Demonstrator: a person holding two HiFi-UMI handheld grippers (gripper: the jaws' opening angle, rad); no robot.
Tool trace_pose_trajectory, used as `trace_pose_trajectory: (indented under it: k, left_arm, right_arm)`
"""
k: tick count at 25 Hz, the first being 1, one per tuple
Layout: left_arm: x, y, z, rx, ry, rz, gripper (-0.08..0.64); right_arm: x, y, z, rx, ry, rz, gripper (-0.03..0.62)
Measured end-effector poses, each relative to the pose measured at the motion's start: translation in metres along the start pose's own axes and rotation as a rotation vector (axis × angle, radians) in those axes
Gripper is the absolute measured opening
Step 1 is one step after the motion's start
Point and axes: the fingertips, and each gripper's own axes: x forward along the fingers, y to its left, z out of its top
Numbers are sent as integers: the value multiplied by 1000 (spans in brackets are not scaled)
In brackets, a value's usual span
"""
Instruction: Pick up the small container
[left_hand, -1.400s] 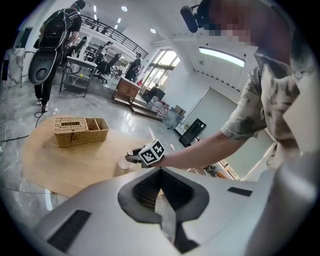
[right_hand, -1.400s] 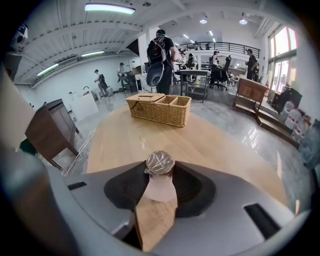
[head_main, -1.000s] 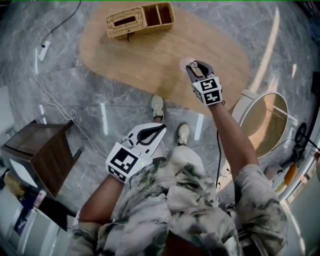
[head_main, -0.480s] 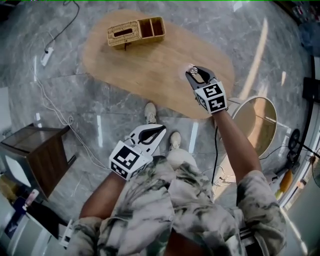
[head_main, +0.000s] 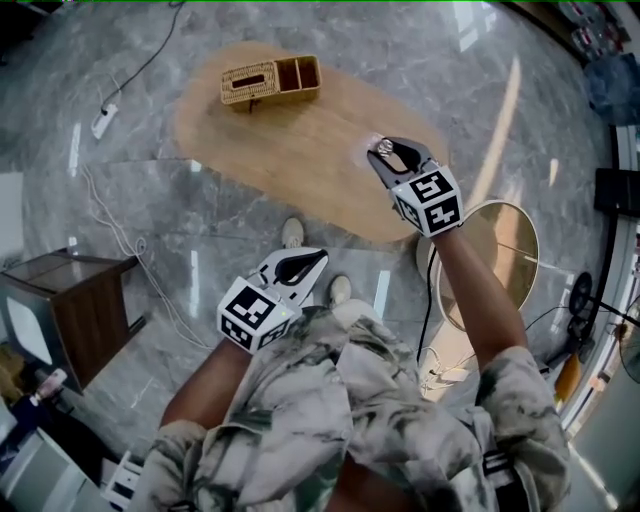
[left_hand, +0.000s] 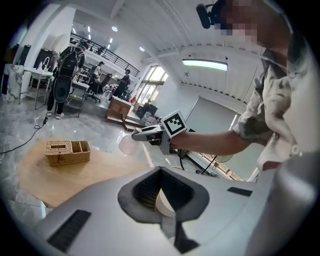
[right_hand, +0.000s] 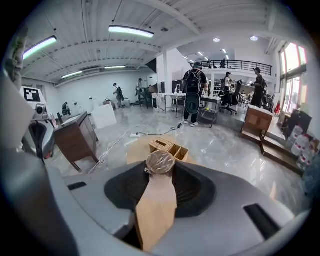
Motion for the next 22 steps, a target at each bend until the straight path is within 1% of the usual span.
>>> trace_pose_trajectory:
  k: [9, 12, 15, 19, 20, 22]
  left_arm:
    - [-19, -52, 6, 41, -42, 12, 21]
    - [-28, -70, 2, 48, -45, 23, 21]
    - [-35, -87, -7, 35, -48, 25, 21]
    - [-32, -96, -21, -46, -52, 11, 21]
    - [-32, -100, -22, -47, -54, 12, 21]
    - [-33, -110, -23, -21, -51, 12, 21]
  right_arm:
    - [-88, 33, 37, -48, -23, 46, 158]
    - [-121, 47, 45, -52, -36, 57, 158]
    - [-155, 62, 48, -64, -44, 70, 158]
    - [-192, 76, 49, -95, -46, 78, 158]
    - [-201, 79, 49, -103, -46, 78, 158]
    - [-215, 85, 49, -109, -47, 81, 158]
